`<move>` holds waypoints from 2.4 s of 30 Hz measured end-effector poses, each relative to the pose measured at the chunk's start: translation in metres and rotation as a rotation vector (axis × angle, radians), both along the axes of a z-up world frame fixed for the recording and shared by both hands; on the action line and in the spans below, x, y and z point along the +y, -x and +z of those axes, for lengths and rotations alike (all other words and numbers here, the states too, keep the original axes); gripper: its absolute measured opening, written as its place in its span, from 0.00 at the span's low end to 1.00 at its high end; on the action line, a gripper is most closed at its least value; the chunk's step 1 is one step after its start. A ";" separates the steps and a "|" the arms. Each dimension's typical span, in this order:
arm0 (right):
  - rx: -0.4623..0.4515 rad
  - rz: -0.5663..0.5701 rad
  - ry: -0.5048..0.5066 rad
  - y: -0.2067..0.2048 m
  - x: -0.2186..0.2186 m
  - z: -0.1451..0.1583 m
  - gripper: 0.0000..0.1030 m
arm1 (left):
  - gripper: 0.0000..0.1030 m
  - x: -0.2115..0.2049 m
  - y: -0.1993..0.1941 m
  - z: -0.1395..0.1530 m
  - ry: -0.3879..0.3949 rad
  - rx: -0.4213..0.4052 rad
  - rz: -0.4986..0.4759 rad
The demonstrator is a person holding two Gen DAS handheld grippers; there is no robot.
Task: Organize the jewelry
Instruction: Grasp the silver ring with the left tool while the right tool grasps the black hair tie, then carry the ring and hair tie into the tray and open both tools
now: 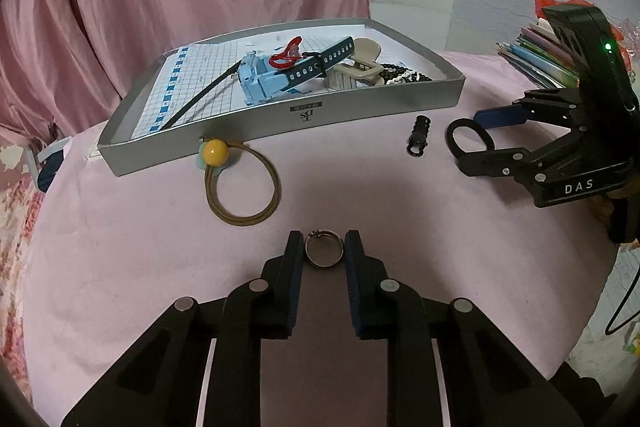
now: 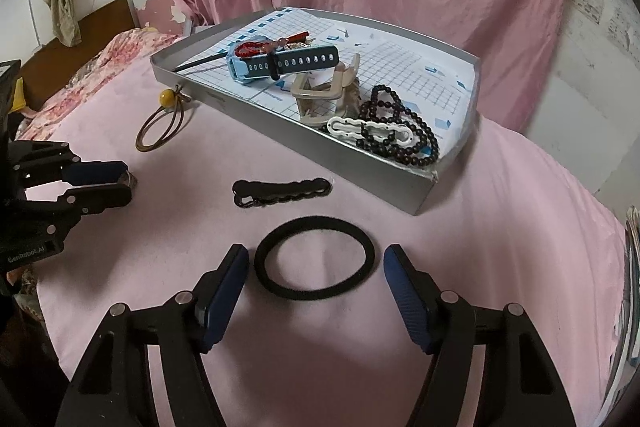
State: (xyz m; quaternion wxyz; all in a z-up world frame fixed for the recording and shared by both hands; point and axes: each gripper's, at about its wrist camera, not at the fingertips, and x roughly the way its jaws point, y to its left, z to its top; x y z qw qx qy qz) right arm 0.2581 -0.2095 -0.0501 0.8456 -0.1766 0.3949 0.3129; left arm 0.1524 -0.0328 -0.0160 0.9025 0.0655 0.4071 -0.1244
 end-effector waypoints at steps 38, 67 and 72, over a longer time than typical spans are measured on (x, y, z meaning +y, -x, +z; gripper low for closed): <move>-0.136 -0.070 -0.307 -0.034 0.003 0.060 0.08 | 0.16 0.012 -0.106 0.066 0.291 -0.174 0.079; -0.046 -0.141 -0.269 -0.072 -0.004 0.029 0.32 | 0.20 0.022 -0.155 0.038 0.330 -0.059 0.100; -0.070 -0.146 -0.267 -0.070 -0.005 0.031 0.48 | 0.41 0.027 -0.149 0.044 0.339 -0.100 0.122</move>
